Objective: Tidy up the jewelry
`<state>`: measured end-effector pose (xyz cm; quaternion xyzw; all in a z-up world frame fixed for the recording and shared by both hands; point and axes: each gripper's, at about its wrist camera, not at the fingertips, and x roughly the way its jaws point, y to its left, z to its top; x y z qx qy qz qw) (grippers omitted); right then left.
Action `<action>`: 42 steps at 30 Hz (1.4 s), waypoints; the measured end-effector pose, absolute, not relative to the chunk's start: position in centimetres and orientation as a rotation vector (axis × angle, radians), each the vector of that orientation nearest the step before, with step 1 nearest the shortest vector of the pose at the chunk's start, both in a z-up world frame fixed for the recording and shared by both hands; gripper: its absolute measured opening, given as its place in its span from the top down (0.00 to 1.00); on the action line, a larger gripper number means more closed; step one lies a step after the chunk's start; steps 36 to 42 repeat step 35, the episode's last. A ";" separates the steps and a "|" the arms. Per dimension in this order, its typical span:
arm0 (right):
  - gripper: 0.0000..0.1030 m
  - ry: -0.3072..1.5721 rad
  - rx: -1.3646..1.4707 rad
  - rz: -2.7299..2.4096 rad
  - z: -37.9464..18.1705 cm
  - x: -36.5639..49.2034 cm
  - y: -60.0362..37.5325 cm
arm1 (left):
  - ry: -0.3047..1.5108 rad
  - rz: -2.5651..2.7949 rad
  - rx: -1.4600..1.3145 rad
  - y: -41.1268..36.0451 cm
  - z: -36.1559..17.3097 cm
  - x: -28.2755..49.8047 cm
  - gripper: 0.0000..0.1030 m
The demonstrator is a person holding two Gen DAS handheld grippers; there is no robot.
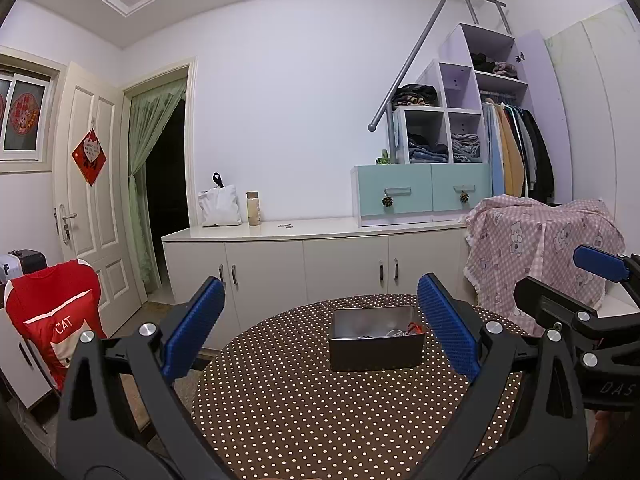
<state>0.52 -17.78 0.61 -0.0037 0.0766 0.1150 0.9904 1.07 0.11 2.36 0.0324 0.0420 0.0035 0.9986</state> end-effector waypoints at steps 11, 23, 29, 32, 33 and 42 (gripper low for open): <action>0.08 0.165 -0.004 0.234 0.4 1.0 -17.6 | 0.091 0.006 0.068 0.5 2.1 1.1 0.07; 0.08 0.188 0.002 0.236 0.1 2.0 -17.6 | 0.112 0.009 0.071 0.8 1.8 2.1 0.07; 0.08 0.210 0.009 0.237 -0.4 2.8 -17.7 | 0.141 0.005 0.072 0.9 1.5 3.1 0.07; 0.08 0.232 0.011 0.235 -0.9 3.5 -17.7 | 0.164 0.006 0.072 0.8 1.2 3.7 0.07; 0.08 0.237 0.012 0.235 -1.0 3.7 -17.7 | 0.175 0.006 0.073 0.9 0.9 4.0 0.07; 0.08 0.258 0.014 0.235 -1.5 4.3 -17.8 | 0.190 0.006 0.076 0.7 0.6 4.6 0.07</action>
